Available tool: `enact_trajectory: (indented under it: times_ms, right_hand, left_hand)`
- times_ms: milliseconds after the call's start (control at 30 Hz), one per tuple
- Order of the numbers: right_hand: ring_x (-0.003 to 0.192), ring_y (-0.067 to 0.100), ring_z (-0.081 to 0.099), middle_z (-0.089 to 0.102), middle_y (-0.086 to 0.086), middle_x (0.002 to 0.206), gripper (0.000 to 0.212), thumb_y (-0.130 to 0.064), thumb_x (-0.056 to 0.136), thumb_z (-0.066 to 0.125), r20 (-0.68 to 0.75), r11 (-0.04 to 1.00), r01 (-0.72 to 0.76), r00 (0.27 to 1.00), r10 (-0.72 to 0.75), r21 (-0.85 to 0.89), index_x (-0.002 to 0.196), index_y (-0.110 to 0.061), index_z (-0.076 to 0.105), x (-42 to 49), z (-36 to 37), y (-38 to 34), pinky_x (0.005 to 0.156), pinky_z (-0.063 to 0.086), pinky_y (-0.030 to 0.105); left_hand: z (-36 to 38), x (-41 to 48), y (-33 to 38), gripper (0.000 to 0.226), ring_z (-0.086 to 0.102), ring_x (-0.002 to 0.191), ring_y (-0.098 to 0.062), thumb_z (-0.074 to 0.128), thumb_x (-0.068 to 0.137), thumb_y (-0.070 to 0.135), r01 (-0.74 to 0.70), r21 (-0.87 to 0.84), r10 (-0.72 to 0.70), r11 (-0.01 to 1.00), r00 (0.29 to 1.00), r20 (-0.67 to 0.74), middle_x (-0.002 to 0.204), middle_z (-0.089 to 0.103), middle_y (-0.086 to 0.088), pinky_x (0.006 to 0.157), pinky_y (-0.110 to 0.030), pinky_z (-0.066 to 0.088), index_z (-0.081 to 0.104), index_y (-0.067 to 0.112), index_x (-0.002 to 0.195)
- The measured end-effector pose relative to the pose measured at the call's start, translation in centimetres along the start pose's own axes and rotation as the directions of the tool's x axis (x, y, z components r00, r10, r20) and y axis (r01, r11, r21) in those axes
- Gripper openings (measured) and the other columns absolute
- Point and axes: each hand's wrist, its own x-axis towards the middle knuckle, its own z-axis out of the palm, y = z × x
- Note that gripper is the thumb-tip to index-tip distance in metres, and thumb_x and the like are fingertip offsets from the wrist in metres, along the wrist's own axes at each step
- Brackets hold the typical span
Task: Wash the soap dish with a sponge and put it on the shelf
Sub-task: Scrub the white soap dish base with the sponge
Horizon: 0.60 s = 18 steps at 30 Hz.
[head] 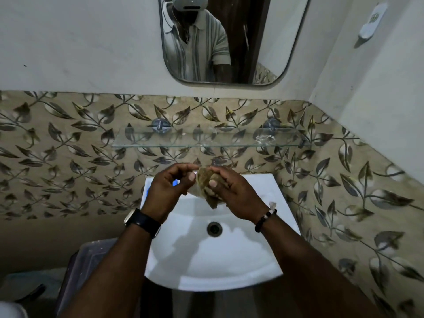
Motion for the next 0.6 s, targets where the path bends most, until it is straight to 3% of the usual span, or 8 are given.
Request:
enact_trajectory:
  times_ms: [67, 167, 300, 333, 433, 500, 600]
  right_hand:
    - [0.113, 0.016, 0.059, 0.061, 0.006, 0.122, 0.039, -0.027, 0.098, 0.054, 0.058, 0.997, 0.042, 0.998, -0.038, -0.069, 0.133, -0.009, 0.056, 0.0, -0.3, 0.5, 0.098, 0.048, 0.034]
    - [0.111, 0.014, 0.058, 0.059, 0.002, 0.118, 0.038, -0.028, 0.099, 0.053, 0.043, 0.998, 0.057, 0.997, -0.057, -0.011, 0.132, -0.012, 0.058, -0.1, -0.6, 0.6, 0.095, 0.048, 0.026]
    - [0.111, 0.006, 0.060, 0.063, -0.007, 0.117, 0.027, -0.032, 0.101, 0.049, -0.193, 0.990, -0.016, 0.980, 0.043, 0.139, 0.123, -0.024, 0.062, -0.4, -0.2, 1.3, 0.089, 0.051, 0.026]
    - [0.107, 0.005, 0.063, 0.066, -0.007, 0.115, 0.025, -0.033, 0.102, 0.048, -0.273, 0.956, -0.057, 0.952, 0.139, 0.287, 0.120, -0.027, 0.064, -0.6, 0.2, 1.4, 0.083, 0.053, 0.025]
    - [0.085, 0.006, 0.068, 0.073, -0.010, 0.097, 0.025, -0.033, 0.105, 0.046, -0.402, 0.712, -0.036, 0.804, 0.437, 0.702, 0.107, -0.034, 0.070, -1.4, 2.3, 1.6, 0.066, 0.057, 0.028]
    - [0.080, 0.007, 0.066, 0.072, -0.010, 0.090, 0.025, -0.033, 0.106, 0.045, -0.418, 0.642, -0.032, 0.734, 0.536, 0.766, 0.107, -0.036, 0.070, -2.1, 3.9, 1.7, 0.068, 0.053, 0.034]
    - [0.094, 0.011, 0.066, 0.070, -0.010, 0.109, 0.028, -0.030, 0.107, 0.044, -0.469, 0.693, -0.089, 0.675, 0.570, 0.715, 0.130, -0.031, 0.059, -2.8, 5.7, 1.5, 0.077, 0.052, 0.034]
  left_hand:
    - [-0.7, 0.7, 0.6, 0.012, 0.060, 0.068, -0.018, 0.073, 0.080, 0.036, 0.053, 0.086, -0.061, 0.995, 0.994, 0.093, 0.077, 0.068, 0.001, 0.061, -0.031, 0.052, 0.077, 0.029, 0.089]
    - [-0.8, 0.5, 0.6, 0.020, 0.056, 0.065, -0.021, 0.071, 0.081, 0.042, 0.055, 0.073, -0.067, 0.996, 0.983, 0.169, 0.075, 0.063, -0.008, 0.061, -0.031, 0.050, 0.071, 0.023, 0.075]
    - [0.4, -0.8, -0.1, 0.023, 0.048, 0.059, -0.015, 0.065, 0.092, 0.029, 0.104, -0.154, -0.090, 0.983, 0.991, 0.096, 0.066, 0.057, 0.003, 0.059, -0.022, 0.043, 0.063, 0.025, 0.070]
    - [1.0, -1.1, -0.2, 0.025, 0.048, 0.060, -0.014, 0.064, 0.094, 0.026, 0.122, -0.217, -0.108, 0.969, 0.991, 0.077, 0.066, 0.058, 0.006, 0.059, -0.022, 0.044, 0.063, 0.026, 0.069]
    - [3.2, -2.2, -0.4, 0.022, 0.058, 0.071, -0.018, 0.059, 0.091, 0.024, 0.158, -0.369, -0.154, 0.916, 0.987, 0.040, 0.078, 0.066, 0.004, 0.057, -0.023, 0.047, 0.063, 0.026, 0.070]
    - [4.6, -2.9, -0.6, 0.022, 0.064, 0.076, -0.018, 0.059, 0.091, 0.023, 0.171, -0.429, -0.175, 0.887, 0.984, 0.030, 0.082, 0.068, 0.001, 0.057, -0.025, 0.049, 0.062, 0.024, 0.069]
    - [6.5, -3.9, -1.4, 0.025, 0.064, 0.078, -0.019, 0.062, 0.095, 0.022, 0.185, -0.427, -0.186, 0.885, 0.982, 0.041, 0.083, 0.068, -0.002, 0.063, -0.029, 0.054, 0.062, 0.023, 0.070]
